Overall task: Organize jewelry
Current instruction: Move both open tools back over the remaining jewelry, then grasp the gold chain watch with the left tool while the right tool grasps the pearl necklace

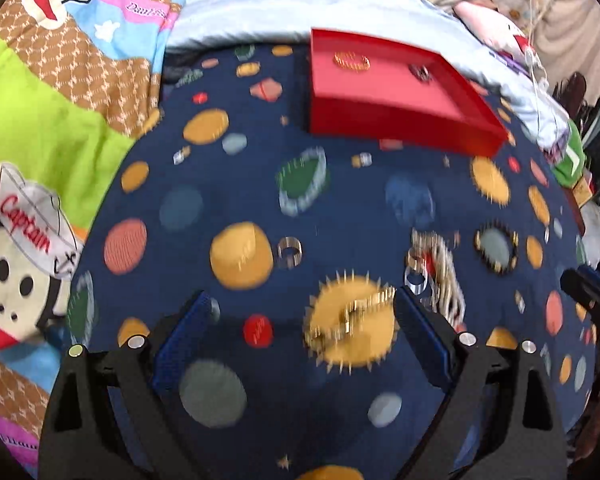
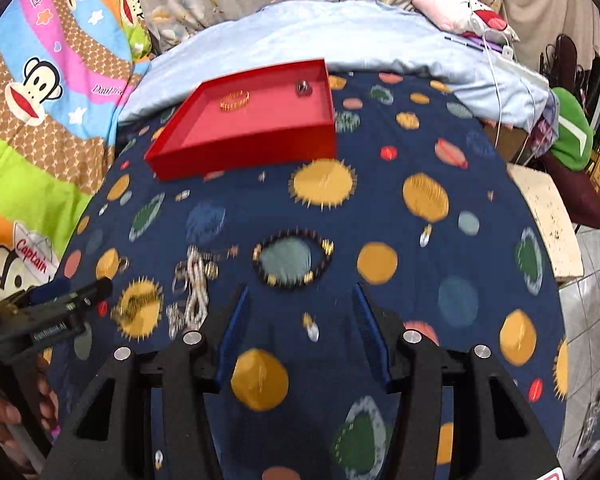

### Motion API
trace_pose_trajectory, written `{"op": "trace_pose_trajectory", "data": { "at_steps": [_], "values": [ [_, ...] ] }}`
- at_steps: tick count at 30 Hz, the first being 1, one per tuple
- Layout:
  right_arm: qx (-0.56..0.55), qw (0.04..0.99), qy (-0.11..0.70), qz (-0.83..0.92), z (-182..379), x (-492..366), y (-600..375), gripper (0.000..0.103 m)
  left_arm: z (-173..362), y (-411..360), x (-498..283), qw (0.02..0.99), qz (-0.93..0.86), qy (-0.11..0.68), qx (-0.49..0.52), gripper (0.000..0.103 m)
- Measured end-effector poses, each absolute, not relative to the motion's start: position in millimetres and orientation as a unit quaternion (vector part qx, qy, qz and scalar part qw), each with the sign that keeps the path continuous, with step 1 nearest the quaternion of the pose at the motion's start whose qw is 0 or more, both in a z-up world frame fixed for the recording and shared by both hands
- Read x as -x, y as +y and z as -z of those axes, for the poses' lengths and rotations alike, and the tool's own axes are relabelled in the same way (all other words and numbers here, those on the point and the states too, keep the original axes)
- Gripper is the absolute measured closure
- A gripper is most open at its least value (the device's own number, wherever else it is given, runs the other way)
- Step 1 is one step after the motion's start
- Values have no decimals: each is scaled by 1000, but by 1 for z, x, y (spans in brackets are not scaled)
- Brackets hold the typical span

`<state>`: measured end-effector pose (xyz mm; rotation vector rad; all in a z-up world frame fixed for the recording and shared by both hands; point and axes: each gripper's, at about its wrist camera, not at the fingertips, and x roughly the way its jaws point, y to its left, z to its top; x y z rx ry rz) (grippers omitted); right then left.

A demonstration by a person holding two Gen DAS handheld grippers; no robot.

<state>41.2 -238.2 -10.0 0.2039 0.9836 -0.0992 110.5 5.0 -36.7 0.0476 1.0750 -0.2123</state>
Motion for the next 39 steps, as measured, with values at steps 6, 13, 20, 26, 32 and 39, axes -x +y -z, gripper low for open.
{"op": "trace_pose_trajectory", "data": {
  "at_steps": [6, 13, 20, 26, 32, 39],
  "values": [
    [-98, 870, 481, 47, 17, -29, -234, 51, 58, -4, -97, 852, 117, 507, -55, 21],
    [-95, 871, 479, 45, 16, -26, -231, 50, 71, -8, -97, 853, 147, 498, -49, 47],
    [-96, 869, 484, 44, 22, -27, -230, 50, 70, -17, -92, 858, 172, 479, -68, 79],
    [-97, 869, 484, 25, 27, -32, -221, 50, 69, -14, -89, 843, 194, 502, -24, 86],
    [-83, 868, 488, -20, 35, -54, -191, 61, 63, -10, -85, 839, 186, 511, -7, 86],
    [-63, 861, 502, -40, 54, -88, -164, 74, 48, -2, -84, 844, 180, 505, -3, 95]
  ]
}}
